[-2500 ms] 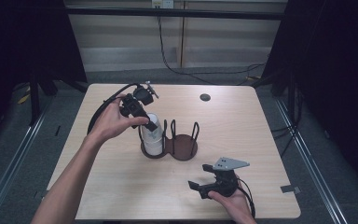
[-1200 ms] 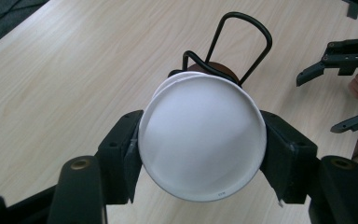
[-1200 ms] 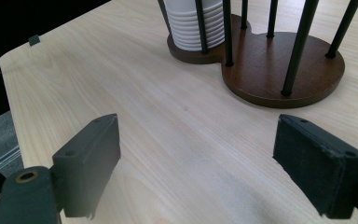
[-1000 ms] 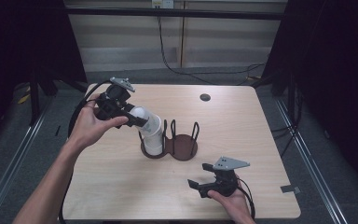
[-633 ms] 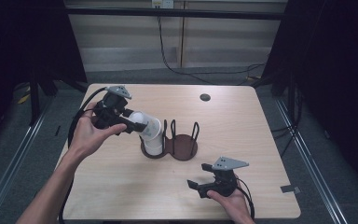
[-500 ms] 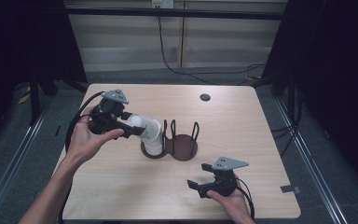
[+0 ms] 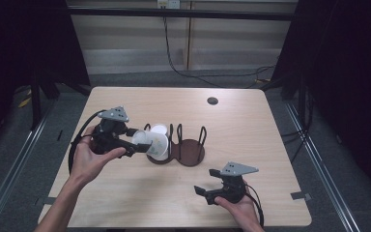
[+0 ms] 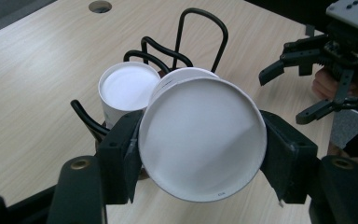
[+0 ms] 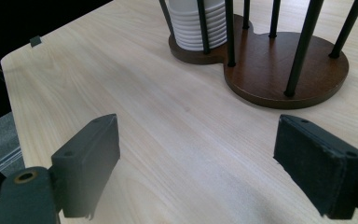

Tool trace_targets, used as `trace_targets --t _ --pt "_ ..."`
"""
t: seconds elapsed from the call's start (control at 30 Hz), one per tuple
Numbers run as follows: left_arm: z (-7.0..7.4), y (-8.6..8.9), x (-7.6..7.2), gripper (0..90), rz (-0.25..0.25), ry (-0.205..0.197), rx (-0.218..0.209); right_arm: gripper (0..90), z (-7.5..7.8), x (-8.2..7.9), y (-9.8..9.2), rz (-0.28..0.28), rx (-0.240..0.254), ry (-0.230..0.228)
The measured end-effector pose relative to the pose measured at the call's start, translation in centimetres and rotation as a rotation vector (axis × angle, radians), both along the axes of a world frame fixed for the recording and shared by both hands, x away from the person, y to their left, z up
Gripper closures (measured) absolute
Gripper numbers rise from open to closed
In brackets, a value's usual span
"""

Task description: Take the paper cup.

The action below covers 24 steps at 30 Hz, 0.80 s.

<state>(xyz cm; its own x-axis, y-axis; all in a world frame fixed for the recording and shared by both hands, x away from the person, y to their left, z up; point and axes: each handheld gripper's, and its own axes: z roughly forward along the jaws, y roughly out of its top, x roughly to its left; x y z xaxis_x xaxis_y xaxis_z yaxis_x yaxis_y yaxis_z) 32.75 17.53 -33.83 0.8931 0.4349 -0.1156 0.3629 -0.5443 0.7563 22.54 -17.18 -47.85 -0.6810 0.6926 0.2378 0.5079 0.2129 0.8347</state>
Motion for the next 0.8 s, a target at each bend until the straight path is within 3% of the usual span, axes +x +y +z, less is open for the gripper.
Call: trace_targets --t 0.13,0.37,0.73,0.8 --pt "-0.2 0.0 -0.6 36.9 -0.014 -0.008 0.01 13.7 0.1 0.0 0.1 -0.001 0.005 -0.002" --pt "-1.2 0.1 -1.2 37.0 -0.051 -0.001 -0.01 13.7 0.8 0.0 0.3 0.011 0.028 -0.025" --pt "-3.0 -0.5 -1.9 37.1 -0.088 0.003 -0.024 13.1 3.3 0.8 2.1 0.102 0.043 -0.078" --pt "-3.9 -0.7 -1.9 37.1 -0.109 0.007 -0.017 13.4 3.7 1.2 3.0 0.148 0.036 -0.084"
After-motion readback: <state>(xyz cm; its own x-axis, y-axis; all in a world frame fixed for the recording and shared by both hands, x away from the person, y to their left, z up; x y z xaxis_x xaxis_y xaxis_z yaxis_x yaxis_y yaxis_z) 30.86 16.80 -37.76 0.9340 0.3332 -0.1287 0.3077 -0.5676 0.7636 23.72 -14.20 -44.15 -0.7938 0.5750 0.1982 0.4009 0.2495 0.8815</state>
